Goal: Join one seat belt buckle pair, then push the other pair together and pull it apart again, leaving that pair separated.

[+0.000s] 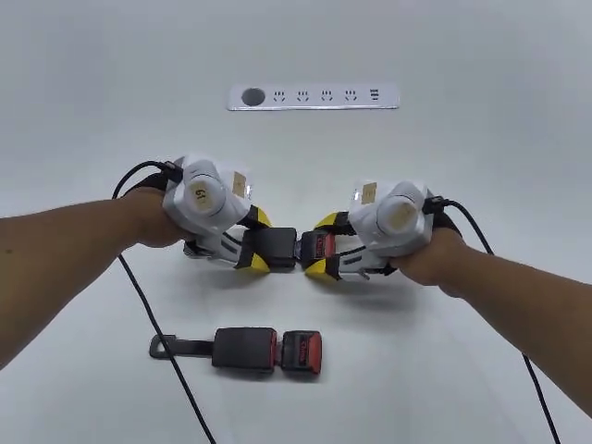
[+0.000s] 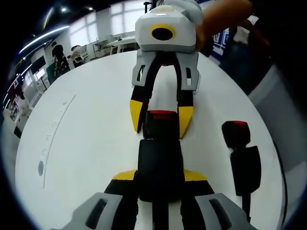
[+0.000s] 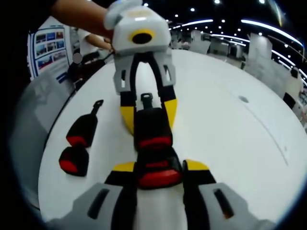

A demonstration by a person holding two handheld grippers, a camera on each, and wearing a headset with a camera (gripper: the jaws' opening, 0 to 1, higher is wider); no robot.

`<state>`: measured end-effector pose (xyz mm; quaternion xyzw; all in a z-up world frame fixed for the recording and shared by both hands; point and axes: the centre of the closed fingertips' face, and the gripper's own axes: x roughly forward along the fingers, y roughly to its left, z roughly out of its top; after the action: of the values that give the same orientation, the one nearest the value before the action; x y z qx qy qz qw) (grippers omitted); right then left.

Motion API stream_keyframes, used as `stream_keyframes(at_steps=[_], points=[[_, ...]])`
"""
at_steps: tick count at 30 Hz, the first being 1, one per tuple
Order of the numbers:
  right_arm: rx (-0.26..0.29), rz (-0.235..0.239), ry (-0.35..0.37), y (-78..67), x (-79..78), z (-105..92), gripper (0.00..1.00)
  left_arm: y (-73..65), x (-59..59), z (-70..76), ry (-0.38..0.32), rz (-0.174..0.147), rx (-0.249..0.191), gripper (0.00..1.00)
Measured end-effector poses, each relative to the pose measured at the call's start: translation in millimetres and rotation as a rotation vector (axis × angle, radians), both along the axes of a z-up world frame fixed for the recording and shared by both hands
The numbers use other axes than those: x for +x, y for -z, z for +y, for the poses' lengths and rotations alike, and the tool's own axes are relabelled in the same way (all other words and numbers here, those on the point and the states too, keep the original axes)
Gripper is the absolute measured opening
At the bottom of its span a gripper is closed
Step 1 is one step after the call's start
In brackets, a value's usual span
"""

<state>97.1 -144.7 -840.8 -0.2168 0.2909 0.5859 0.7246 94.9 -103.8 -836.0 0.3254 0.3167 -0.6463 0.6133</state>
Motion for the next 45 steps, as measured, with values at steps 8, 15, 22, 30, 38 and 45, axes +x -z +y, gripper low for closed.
stream_keyframes(at_steps=[8, 15, 22, 30, 38, 45], points=[[-0.009, -0.002, -0.003, 0.5, 0.1, 0.3, 0.36, -0.2, -0.1, 0.1, -0.006, 0.004, -0.009, 0.34], [-0.016, -0.001, -0.01, 0.5, -0.2, 0.1, 0.36, -0.9, -0.6, -0.1, -0.007, 0.005, -0.007, 0.35], [-0.032, 0.0, -0.006, 0.5, -1.1, -11.3, 0.37, -1.1, -0.2, 0.2, -0.017, 0.008, -0.014, 0.35], [-0.027, -0.006, -0.007, 0.2, -2.2, -17.0, 0.37, -1.4, 0.1, 0.1, -0.018, 0.01, -0.03, 0.35], [-0.032, -0.005, -0.005, -0.4, -2.2, -30.8, 0.37, -2.0, 0.8, -0.5, -0.018, 0.014, -0.04, 0.35], [-0.036, -0.004, 0.001, -1.6, -4.4, -46.6, 0.37, -2.1, 0.9, -0.3, -0.022, 0.016, -0.045, 0.35]])
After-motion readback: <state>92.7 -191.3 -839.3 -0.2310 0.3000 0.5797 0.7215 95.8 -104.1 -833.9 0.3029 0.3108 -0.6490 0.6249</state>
